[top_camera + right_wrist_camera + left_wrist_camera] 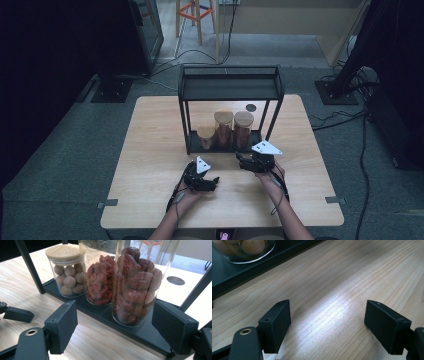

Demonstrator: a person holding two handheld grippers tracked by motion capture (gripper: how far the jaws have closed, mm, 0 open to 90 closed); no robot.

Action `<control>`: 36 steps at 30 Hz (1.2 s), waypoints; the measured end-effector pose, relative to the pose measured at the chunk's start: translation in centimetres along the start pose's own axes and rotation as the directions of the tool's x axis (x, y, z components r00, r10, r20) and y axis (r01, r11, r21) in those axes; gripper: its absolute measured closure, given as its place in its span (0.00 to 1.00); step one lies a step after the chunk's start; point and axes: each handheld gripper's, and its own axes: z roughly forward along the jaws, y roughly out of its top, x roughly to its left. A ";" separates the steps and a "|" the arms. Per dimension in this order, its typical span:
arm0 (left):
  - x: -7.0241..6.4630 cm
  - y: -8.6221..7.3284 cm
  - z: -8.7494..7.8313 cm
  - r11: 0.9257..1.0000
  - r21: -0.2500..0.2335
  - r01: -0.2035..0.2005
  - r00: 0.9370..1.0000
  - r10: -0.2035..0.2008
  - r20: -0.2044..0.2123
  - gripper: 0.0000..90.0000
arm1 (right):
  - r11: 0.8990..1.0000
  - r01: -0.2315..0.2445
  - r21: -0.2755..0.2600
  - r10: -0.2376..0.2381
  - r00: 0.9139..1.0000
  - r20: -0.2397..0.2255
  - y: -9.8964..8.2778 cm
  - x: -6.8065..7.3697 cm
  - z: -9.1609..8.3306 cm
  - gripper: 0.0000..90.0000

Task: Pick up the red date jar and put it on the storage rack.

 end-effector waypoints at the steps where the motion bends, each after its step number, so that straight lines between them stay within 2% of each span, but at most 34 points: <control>1: 0.0 0.0 0.0 1.000 0.000 0.000 1.000 0.000 0.000 0.24 | 1.000 -0.002 -0.001 0.002 1.000 -0.003 -0.1 -0.1 -0.1 0.23; 27: 0.0 0.0 0.0 1.000 -0.001 0.003 1.000 -0.003 -0.004 0.24 | 0.997 0.028 -0.072 -0.035 0.995 -0.089 -3.2 -1.0 -1.8 0.23; 36: 0.0 0.0 0.0 1.000 0.001 0.003 1.000 -0.003 -0.005 0.24 | 0.995 0.029 -0.096 -0.038 0.995 -0.095 -4.6 -1.1 -2.3 0.23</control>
